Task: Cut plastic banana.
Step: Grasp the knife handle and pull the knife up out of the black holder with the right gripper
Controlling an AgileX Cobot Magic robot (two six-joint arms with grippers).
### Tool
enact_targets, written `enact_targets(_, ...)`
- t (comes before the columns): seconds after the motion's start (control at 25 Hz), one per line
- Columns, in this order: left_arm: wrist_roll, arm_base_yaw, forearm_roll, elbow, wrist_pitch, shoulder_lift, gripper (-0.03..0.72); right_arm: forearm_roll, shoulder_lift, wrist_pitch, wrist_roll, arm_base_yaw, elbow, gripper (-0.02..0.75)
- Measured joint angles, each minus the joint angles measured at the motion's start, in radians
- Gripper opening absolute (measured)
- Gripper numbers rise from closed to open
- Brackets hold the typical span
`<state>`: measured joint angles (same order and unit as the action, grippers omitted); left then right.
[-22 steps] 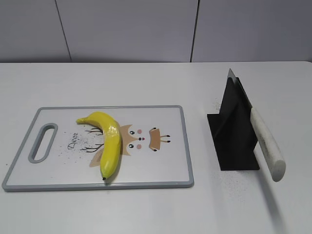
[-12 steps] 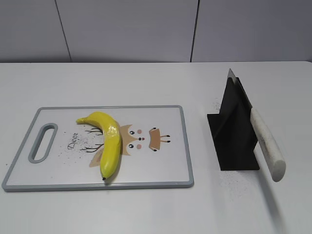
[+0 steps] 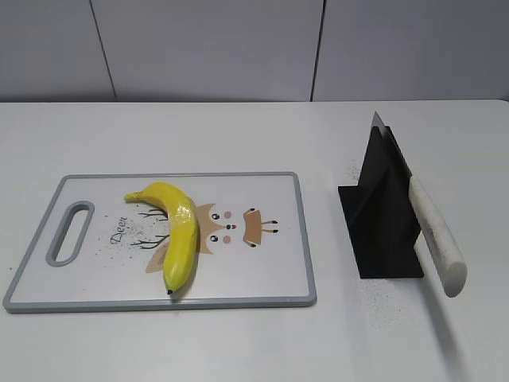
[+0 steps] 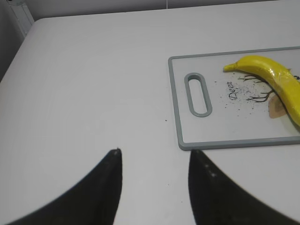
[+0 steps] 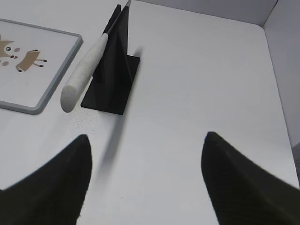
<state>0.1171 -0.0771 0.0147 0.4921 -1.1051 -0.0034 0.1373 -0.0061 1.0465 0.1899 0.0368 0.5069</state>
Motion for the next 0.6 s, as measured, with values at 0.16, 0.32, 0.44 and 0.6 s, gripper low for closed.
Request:
enact_targets(0.16, 0.0, 0.0, 0.0, 0.0, 0.0, 0.0, 0.446, 0.0, 0.0, 0.0, 0.0, 0.0, 0.0, 0.552)
enact_targets(0.32, 0.0, 0.0, 0.0, 0.0, 0.0, 0.0, 0.446, 0.004, 0.0, 0.0, -0.004, 0.0, 0.0, 0.552)
enact_targets(0.44, 0.0, 0.0, 0.0, 0.0, 0.0, 0.0, 0.446, 0.049, 0.06, 0.018, -0.021, 0.0, 0.01, 0.552)
enact_targets(0.6, 0.0, 0.0, 0.0, 0.0, 0.0, 0.0, 0.445, 0.069, 0.238, 0.057, -0.038, 0.0, 0.058, 0.552)
